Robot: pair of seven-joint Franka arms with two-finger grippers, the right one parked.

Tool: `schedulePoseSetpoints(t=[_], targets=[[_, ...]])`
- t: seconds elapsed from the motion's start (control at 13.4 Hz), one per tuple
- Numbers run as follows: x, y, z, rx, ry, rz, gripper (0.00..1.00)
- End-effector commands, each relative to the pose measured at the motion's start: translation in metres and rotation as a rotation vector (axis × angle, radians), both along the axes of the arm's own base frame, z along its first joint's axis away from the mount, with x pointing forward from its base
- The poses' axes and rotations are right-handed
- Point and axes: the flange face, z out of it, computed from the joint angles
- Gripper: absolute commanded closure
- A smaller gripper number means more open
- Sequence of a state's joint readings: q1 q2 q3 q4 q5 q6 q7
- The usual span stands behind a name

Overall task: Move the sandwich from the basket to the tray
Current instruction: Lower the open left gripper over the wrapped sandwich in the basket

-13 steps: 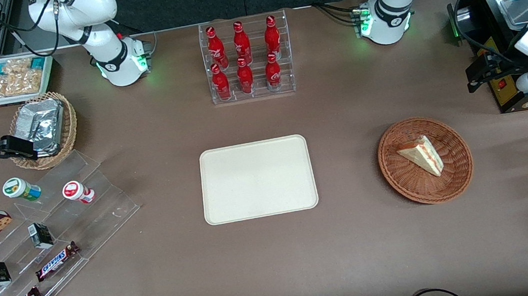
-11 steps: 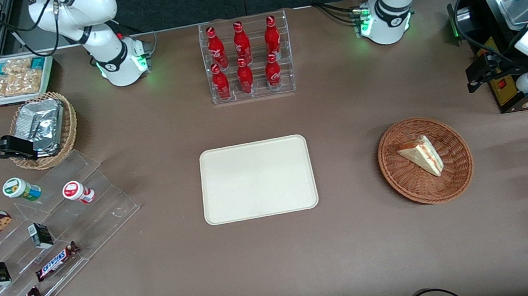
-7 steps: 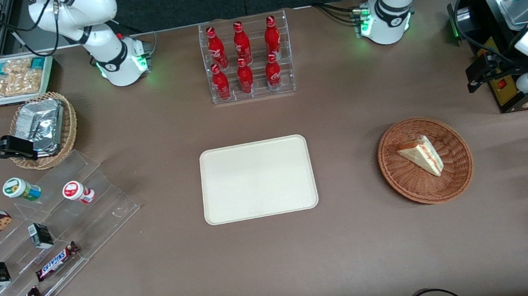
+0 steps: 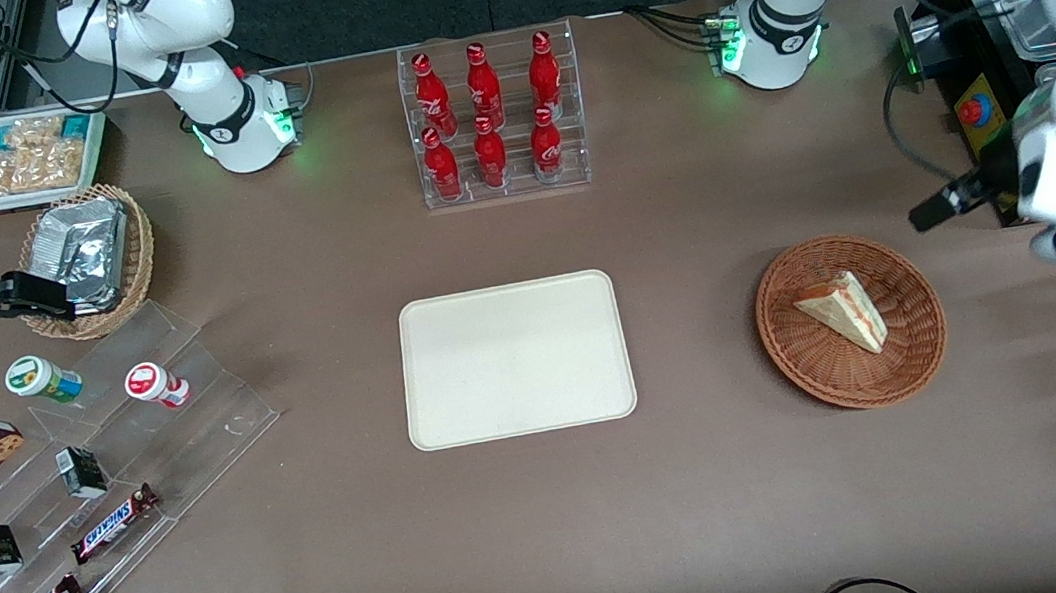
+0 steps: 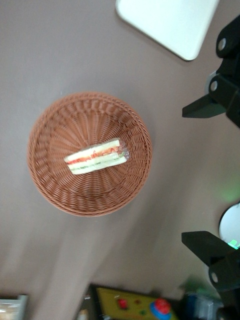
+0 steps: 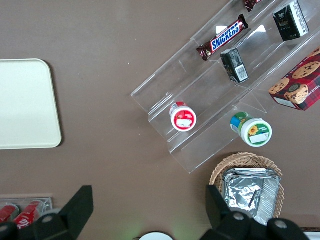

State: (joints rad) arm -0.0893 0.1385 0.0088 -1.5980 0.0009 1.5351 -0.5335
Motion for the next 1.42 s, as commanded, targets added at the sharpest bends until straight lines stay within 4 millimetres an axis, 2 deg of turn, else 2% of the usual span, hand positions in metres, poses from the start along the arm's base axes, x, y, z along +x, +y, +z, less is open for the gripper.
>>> schedulePoseSetpoints(t=[0.0, 0.22, 0.45, 0.82, 1.05, 1.35], targets=[[0.003, -0.003, -0.041, 0.031, 0.033, 0.063, 0.00], [-0.003, -0.006, -0.092, 0.033, 0.008, 0.080, 0.00], [-0.006, -0.006, -0.135, 0.042, -0.068, 0.198, 0.00], [-0.026, -0.003, -0.205, 0.019, -0.160, 0.242, 0.00], [-0.038, 0.000, -0.240, 0.016, -0.189, 0.295, 0.00], [-0.037, 0.000, -0.271, 0.021, -0.182, 0.312, 0.00]])
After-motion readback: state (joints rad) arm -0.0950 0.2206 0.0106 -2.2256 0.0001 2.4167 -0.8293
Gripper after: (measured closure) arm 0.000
